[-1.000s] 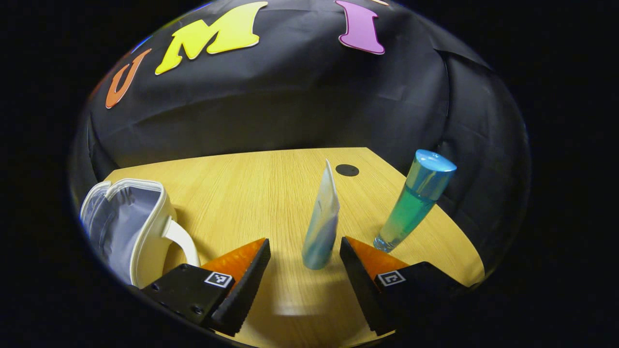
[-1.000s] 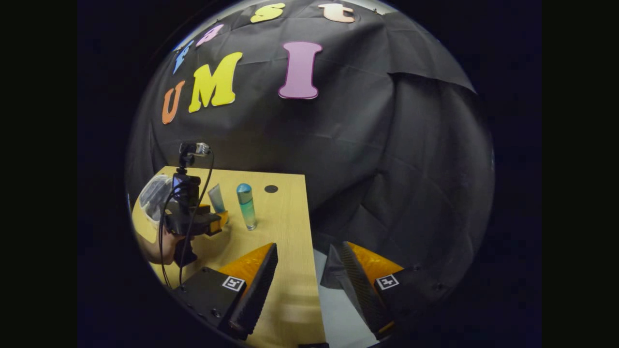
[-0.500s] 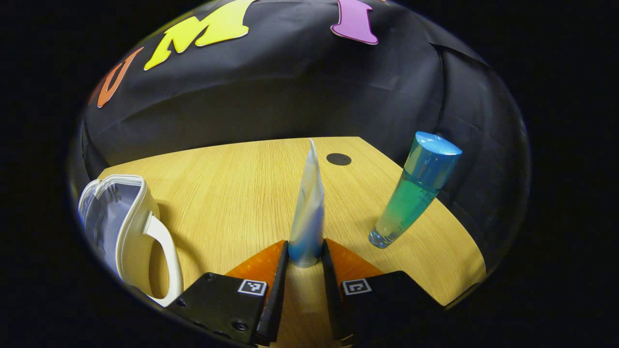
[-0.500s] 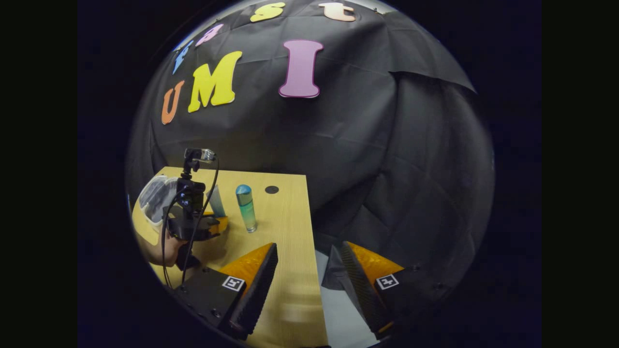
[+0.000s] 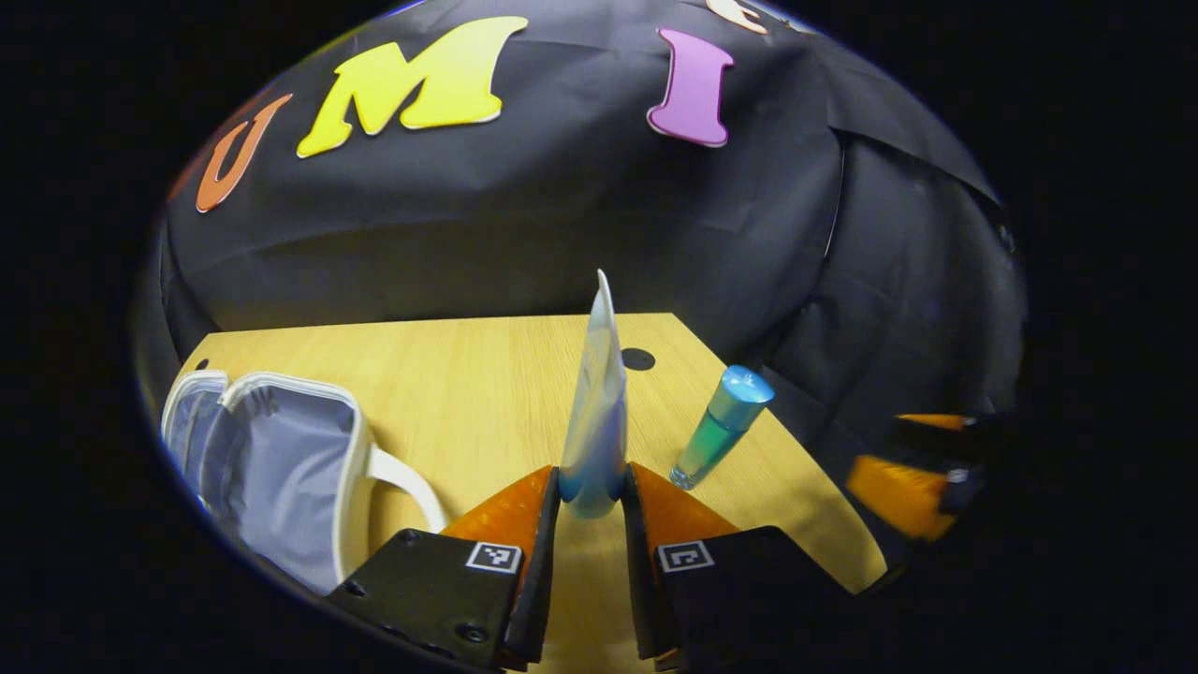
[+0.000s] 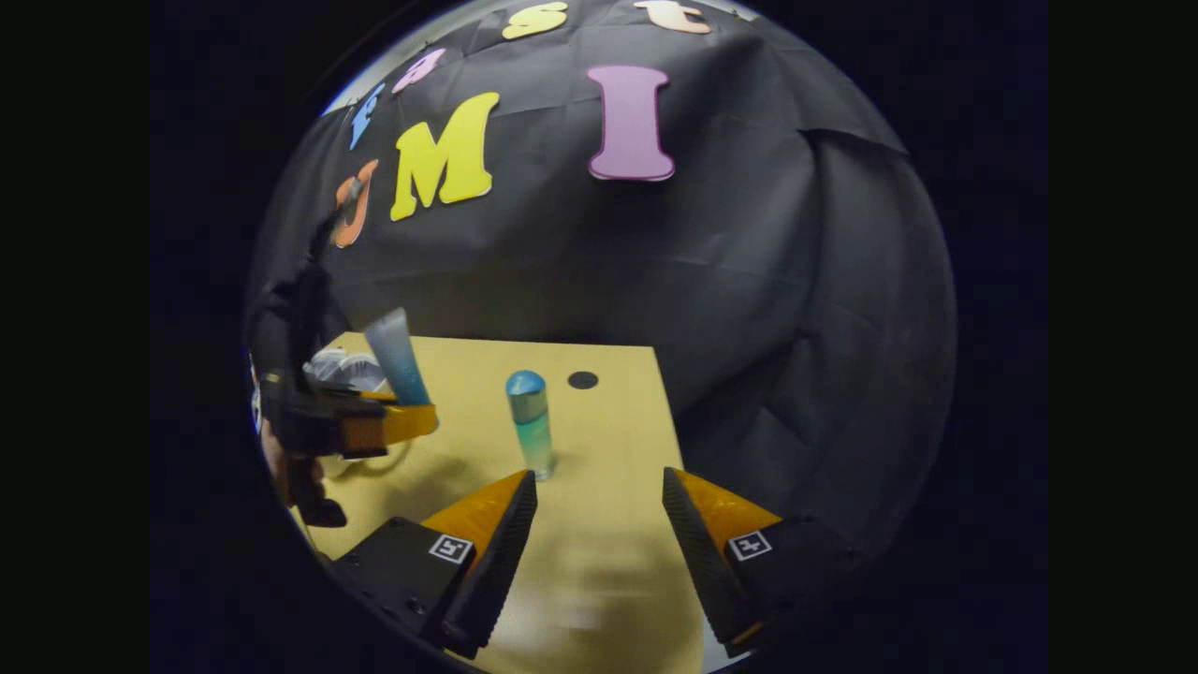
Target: First open the suitcase, pack the skin care products into it, and then close the suitcase.
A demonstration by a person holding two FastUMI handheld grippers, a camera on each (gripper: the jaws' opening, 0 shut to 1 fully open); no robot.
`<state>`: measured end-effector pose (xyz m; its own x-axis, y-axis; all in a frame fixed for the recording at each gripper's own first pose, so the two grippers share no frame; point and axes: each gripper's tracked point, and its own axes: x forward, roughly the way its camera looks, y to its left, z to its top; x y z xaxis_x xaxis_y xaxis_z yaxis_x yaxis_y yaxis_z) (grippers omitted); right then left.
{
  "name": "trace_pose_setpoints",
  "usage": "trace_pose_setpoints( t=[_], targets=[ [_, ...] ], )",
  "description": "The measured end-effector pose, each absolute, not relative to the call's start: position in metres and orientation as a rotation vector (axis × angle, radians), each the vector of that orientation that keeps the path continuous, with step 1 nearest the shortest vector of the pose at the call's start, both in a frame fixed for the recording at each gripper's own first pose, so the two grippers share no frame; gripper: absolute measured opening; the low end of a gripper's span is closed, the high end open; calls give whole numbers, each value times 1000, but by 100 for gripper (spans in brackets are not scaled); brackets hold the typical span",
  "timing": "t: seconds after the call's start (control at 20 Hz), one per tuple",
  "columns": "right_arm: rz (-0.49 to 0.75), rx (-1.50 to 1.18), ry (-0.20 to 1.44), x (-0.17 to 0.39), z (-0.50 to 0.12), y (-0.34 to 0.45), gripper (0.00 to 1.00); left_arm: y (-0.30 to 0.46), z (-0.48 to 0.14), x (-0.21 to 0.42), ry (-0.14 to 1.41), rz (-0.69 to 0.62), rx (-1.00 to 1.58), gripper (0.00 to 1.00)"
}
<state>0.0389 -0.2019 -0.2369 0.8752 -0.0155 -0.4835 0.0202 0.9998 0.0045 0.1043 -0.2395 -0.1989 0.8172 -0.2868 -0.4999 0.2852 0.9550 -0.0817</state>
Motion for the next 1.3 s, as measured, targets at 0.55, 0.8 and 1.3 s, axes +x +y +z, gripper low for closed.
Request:
trace_pose_setpoints(
  t=[0.55,0.8,1.3],
  targets=[
    [11,102,551,133,-313,-153,62,-80,-162,39,598,-23,-40,39],
    [-31,55,564,145,-316,-155,38,-16,-170,23,643,82,-61,39],
    [3,86,599,53,-219,-139,34,39,-235,59,758,-72,2,39]
  ],
)
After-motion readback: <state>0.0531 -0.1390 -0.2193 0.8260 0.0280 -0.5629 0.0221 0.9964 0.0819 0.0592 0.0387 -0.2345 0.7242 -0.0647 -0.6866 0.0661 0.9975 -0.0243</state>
